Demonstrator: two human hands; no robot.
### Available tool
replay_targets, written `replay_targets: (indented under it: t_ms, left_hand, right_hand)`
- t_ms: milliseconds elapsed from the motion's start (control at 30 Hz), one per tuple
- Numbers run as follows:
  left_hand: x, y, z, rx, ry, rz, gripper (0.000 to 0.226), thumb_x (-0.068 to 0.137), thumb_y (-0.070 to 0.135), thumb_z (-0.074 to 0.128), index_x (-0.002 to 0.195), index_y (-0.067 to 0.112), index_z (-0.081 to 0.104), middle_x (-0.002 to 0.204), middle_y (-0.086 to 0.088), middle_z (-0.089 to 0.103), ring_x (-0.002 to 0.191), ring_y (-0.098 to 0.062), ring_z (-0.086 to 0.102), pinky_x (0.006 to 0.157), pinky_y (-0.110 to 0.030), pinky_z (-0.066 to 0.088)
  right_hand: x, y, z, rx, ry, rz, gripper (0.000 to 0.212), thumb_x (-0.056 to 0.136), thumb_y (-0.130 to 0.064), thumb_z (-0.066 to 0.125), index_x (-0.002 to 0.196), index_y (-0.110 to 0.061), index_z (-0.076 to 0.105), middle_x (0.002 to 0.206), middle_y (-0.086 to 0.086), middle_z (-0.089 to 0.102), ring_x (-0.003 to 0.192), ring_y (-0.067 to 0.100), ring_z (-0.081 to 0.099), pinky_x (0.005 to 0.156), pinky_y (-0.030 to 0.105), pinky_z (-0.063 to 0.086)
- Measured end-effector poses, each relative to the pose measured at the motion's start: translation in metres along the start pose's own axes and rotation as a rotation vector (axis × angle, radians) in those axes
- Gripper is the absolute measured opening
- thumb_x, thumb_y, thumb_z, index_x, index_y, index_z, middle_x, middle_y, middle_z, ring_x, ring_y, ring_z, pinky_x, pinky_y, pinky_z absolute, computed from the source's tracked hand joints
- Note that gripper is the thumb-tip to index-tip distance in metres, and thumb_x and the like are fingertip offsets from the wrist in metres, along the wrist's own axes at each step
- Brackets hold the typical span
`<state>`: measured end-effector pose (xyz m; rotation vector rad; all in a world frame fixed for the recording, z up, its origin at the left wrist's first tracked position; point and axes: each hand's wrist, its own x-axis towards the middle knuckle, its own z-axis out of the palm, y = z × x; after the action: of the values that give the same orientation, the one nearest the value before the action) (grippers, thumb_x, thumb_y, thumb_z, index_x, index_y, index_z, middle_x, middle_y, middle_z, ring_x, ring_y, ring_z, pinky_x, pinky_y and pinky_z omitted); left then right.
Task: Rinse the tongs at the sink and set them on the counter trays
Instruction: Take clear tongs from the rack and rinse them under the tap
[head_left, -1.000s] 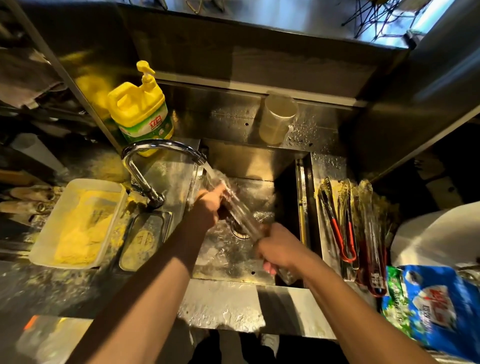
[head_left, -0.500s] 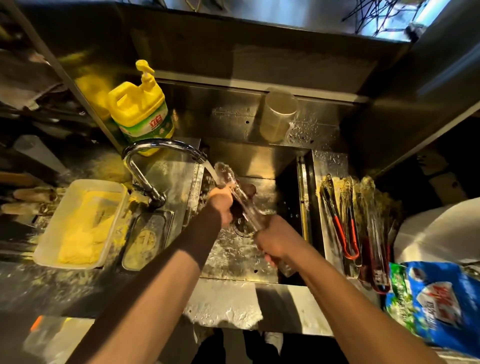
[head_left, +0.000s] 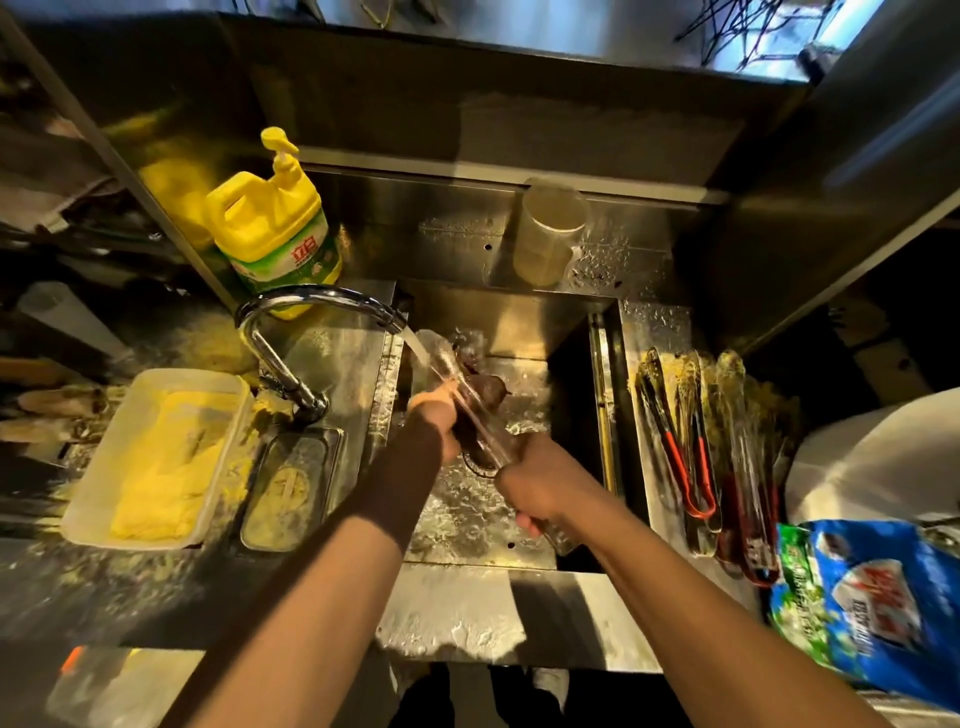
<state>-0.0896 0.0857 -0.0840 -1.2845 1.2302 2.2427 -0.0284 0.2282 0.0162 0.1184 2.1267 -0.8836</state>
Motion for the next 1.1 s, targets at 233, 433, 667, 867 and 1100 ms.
replay_targets:
  t_ms: [233, 433, 667, 867, 1100]
  left_hand:
    - [0.015, 0.006, -0.014, 0.207, 0.333, 0.181, 0.046, 0.093, 0.033, 0.061, 0.125, 0.002, 0.051, 0.126, -0.023, 0.06, 0.112, -0.036, 0.062, 0.094, -0.053, 0.052]
    - [-0.004, -0.002, -0.032, 0.329, 0.298, 0.216, 0.052, 0.094, 0.027, 0.062, 0.134, -0.003, 0.048, 0.137, -0.023, 0.054, 0.118, -0.037, 0.058, 0.099, -0.044, 0.048]
    - [-0.049, -0.012, -0.025, 0.128, 0.024, 0.19, 0.017, 0.096, 0.018, 0.058, 0.108, 0.007, 0.064, 0.1, -0.012, 0.071, 0.09, -0.025, 0.068, 0.061, -0.023, 0.052]
    - [-0.06, -0.001, -0.011, 0.32, -0.119, 0.268, 0.007, 0.095, 0.028, 0.061, 0.091, 0.024, 0.057, 0.097, -0.001, 0.068, 0.09, -0.015, 0.065, 0.079, -0.03, 0.054]
    - [-0.08, 0.005, 0.001, 0.389, -0.163, 0.297, 0.035, 0.096, 0.03, 0.059, 0.128, 0.015, 0.056, 0.12, -0.011, 0.065, 0.112, -0.029, 0.062, 0.101, -0.047, 0.05]
  right_hand:
    - [-0.026, 0.022, -0.039, -0.043, -0.07, 0.09, 0.026, 0.088, 0.003, 0.052, 0.113, 0.002, 0.052, 0.065, 0.01, 0.057, 0.035, 0.011, 0.051, 0.039, 0.025, 0.044]
    - [-0.029, 0.024, -0.058, -0.185, 0.126, 0.019, 0.042, 0.09, -0.016, 0.06, 0.131, -0.011, 0.052, 0.079, 0.006, 0.065, 0.058, 0.016, 0.06, 0.051, 0.032, 0.053]
    - [-0.023, 0.02, -0.048, -0.721, 0.513, -0.121, 0.075, 0.093, -0.055, 0.052, 0.155, -0.031, 0.016, 0.107, 0.007, 0.066, 0.09, 0.022, 0.067, 0.076, 0.04, 0.059]
    - [-0.034, 0.032, -0.043, -0.789, 0.668, -0.118, 0.081, 0.092, -0.058, 0.05, 0.157, -0.031, 0.009, 0.109, 0.009, 0.064, 0.088, 0.024, 0.067, 0.067, 0.036, 0.055]
    - [-0.05, 0.044, -0.047, -0.56, 0.645, -0.128, 0.075, 0.093, -0.05, 0.052, 0.156, -0.031, 0.016, 0.095, 0.004, 0.063, 0.081, 0.023, 0.066, 0.071, 0.037, 0.058]
